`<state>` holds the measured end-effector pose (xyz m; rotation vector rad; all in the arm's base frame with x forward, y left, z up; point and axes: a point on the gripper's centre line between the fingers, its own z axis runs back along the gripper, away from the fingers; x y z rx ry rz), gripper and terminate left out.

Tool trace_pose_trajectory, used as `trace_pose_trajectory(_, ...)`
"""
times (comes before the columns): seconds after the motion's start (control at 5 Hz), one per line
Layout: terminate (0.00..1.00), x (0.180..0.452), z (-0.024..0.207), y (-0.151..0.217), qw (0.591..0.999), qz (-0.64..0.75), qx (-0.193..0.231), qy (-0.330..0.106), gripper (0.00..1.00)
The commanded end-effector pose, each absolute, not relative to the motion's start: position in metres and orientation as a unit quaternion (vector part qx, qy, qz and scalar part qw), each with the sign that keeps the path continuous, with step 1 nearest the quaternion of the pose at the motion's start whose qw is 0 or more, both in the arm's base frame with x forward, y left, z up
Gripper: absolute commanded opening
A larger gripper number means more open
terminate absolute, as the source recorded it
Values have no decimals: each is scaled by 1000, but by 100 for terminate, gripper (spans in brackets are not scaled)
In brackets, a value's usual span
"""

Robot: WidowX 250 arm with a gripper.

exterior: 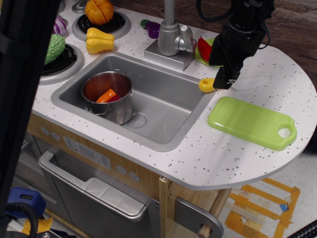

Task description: Put knife on cutting board

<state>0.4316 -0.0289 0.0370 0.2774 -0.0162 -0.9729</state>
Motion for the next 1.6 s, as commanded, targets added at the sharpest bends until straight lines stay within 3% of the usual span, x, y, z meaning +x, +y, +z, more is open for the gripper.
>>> trace_pose_trajectory(0.0,0,432,37,-29,875,-466,133,-8,100)
trace_pose_trajectory(0.8,0,445,45,-2,856,-505,114,-2,100)
trace_pose_trajectory(1.4,0,446,32,2,863,-498,80,-31,100)
